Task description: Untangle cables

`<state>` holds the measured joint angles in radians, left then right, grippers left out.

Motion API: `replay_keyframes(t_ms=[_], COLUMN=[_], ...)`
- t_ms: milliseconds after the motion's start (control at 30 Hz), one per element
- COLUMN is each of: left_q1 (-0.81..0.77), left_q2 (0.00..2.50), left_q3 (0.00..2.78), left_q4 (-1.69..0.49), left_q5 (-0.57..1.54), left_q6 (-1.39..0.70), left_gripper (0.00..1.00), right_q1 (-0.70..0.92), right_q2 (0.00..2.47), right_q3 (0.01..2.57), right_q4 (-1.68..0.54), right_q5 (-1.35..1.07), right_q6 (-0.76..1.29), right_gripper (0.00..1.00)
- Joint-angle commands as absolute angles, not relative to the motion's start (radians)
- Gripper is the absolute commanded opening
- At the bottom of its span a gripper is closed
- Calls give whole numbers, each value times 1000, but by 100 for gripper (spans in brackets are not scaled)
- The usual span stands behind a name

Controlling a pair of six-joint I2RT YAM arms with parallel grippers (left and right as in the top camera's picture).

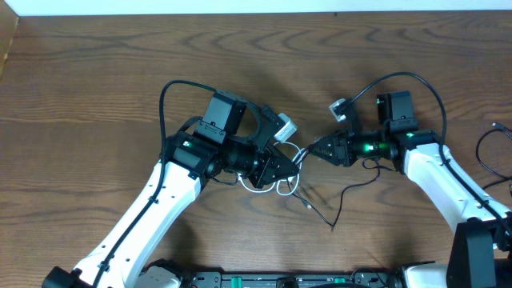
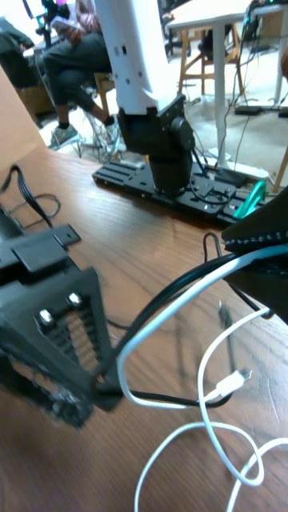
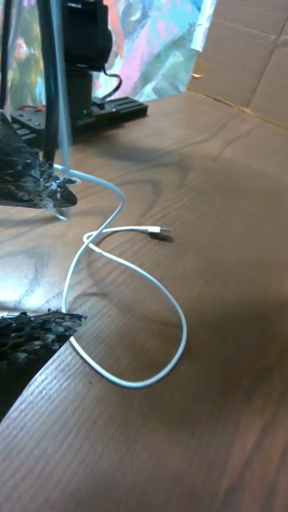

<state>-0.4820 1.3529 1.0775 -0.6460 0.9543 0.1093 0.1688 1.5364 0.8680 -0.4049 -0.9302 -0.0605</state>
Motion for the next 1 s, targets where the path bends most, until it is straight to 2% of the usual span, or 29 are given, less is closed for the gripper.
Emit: replay_keyframes(t_ms=[0, 200, 367, 400, 467, 533, 700, 833, 900, 933, 967], left_q1=[-484, -484, -484, -484, -484, -484, -483, -483, -483, -483, -483], left_q2=[1360, 1360, 1360, 1360, 1360, 1360, 1360, 1360, 1360, 1360, 1360], left_q3=[1090, 1090, 1090, 1090, 1090, 1090, 1090, 1090, 1090, 1090, 1090], left_q4=[-643, -644, -646, -646, -643, -633, -544, -488, -488, -488, -488], left_q5=[1010, 951, 708, 661, 657, 657, 657, 657, 657, 657, 657], left_q6=[115, 115, 69, 47, 43, 43, -4, -33, -40, -41, -40], left_gripper=[8, 8, 8, 7, 7, 7, 7, 7, 8, 8, 7], right_q1=[213, 231, 231, 231, 234, 253, 337, 419, 445, 454, 467], right_q2=[1538, 1538, 1537, 1538, 1538, 1538, 1538, 1538, 1538, 1538, 1538], right_q3=[868, 868, 868, 868, 868, 868, 868, 868, 868, 868, 868], right_q4=[-399, -401, -482, -524, -601, -695, -879, -894, -890, -888, -883], right_q5=[-945, -945, -867, -828, -823, -823, -822, -822, -822, -821, -817], right_q6=[-37, -37, -38, -39, -80, -135, -257, -263, -263, -263, -263], right_gripper=[40, 42, 42, 47, 58, 63, 65, 64, 55, 44, 24])
